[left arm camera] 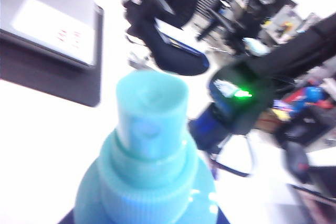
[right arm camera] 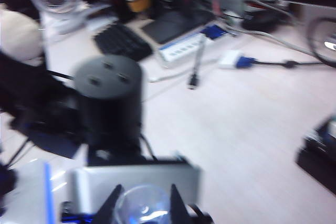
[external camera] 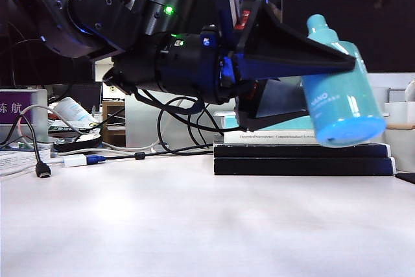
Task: Pick up the sprayer with the left hand and remove the lid with the right hand then place it on the table.
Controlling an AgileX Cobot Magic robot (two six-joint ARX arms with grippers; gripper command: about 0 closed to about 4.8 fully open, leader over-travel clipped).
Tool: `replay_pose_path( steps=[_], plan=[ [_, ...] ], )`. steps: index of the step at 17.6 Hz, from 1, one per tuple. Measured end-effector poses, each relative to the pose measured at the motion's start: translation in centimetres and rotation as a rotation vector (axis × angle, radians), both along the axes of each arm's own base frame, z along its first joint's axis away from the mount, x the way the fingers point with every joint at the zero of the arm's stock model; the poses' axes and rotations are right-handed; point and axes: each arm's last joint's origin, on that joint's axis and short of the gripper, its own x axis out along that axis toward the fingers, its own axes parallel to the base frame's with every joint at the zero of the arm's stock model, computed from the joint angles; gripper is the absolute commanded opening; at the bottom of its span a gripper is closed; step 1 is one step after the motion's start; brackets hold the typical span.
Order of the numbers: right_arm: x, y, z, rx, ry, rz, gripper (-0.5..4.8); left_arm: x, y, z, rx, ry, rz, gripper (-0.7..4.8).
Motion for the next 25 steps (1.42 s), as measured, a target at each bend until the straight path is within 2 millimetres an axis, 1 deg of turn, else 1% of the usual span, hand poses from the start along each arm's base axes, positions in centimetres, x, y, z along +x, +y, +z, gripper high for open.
replay_pose_path(
  steps=[1, 2, 3, 4, 5, 6, 7, 8, 10, 12, 13, 14, 15, 16, 19, 21, 23, 25],
  plan=[
    [0.1, -0.1, -0.1, -0.017, 0.009, -0.044, -0.05, 0.4, 0.3, -0.1, 0.006, -0.032, 0.04, 1.72],
    [0.2, -0.2, -0.4, -0.043, 0.02, -0.106, -0.05, 1.1, 0.9, -0.2, 0.022, -0.065, 0.101, 1.71],
    [0.3, -0.3, -0.5, -0.069, 0.021, -0.175, -0.05, 2.3, 2.3, -0.3, 0.066, -0.112, 0.208, 1.68],
    [0.5, -0.4, -0.5, -0.095, 0.009, -0.243, -0.05, 3.6, 4.0, -0.5, 0.141, -0.155, 0.335, 1.39],
    [0.6, -0.6, -0.6, -0.12, -0.001, -0.309, -0.05, 4.5, 5.5, -0.8, 0.221, -0.171, 0.42, 0.5],
    [0.7, -0.7, -0.8, -0.137, -0.004, -0.351, -0.05, 4.9, 7.1, -1.0, 0.295, -0.192, 0.452, 0.06],
    [0.8, -0.7, -1.5, -0.154, 0.01, -0.377, -0.05, 4.8, 8.1, -0.6, 0.328, -0.235, 0.433, -0.04],
    [0.9, -0.8, -2.6, -0.175, 0.033, -0.402, -0.05, 4.5, 8.5, 0.0, 0.331, -0.297, 0.409, -0.04],
    [0.9, -0.8, -5.7, -0.221, 0.116, -0.426, -0.05, 4.1, 8.7, 1.3, 0.333, -0.409, 0.404, -0.04],
    [0.7, -1.0, -7.8, -0.197, 0.123, -0.459, -0.05, 4.2, 8.5, 2.3, 0.297, -0.484, 0.431, -0.04],
    [0.5, -1.1, -8.7, -0.186, 0.116, -0.497, -0.05, 4.2, 8.5, 2.2, 0.282, -0.52, 0.456, -0.04],
    [0.4, -1.2, -9.2, -0.191, 0.119, -0.52, -0.06, 4.0, 8.6, 1.7, 0.282, -0.552, 0.489, -0.04],
    [0.5, -1.2, -9.7, -0.197, 0.116, -0.549, -0.05, 3.3, 9.0, 0.4, 0.285, -0.56, 0.547, -0.04],
    [0.5, -1.3, -10.2, -0.202, 0.12, -0.559, -0.05, 2.7, 9.4, -0.5, 0.276, -0.548, 0.568, -0.04],
    [0.7, -1.2, -11.5, -0.214, 0.14, -0.563, -0.06, 0.9, 10.5, -2.3, 0.205, -0.536, 0.629, -0.04],
    [1.3, -1.2, -12.7, -0.245, 0.16, -0.594, -0.05, -0.3, 11.2, -3.2, 0.171, -0.515, 0.684, -0.04],
    [1.6, -1.2, -14.4, -0.29, 0.202, -0.61, -0.05, -1.2, 11.9, -3.7, 0.141, -0.494, 0.761, -0.04],
    [2.1, -1.1, -15.3, -0.295, 0.214, -0.61, -0.05, -1.7, 12.5, -4.1, 0.147, -0.477, 0.839, -0.04]
  ],
)
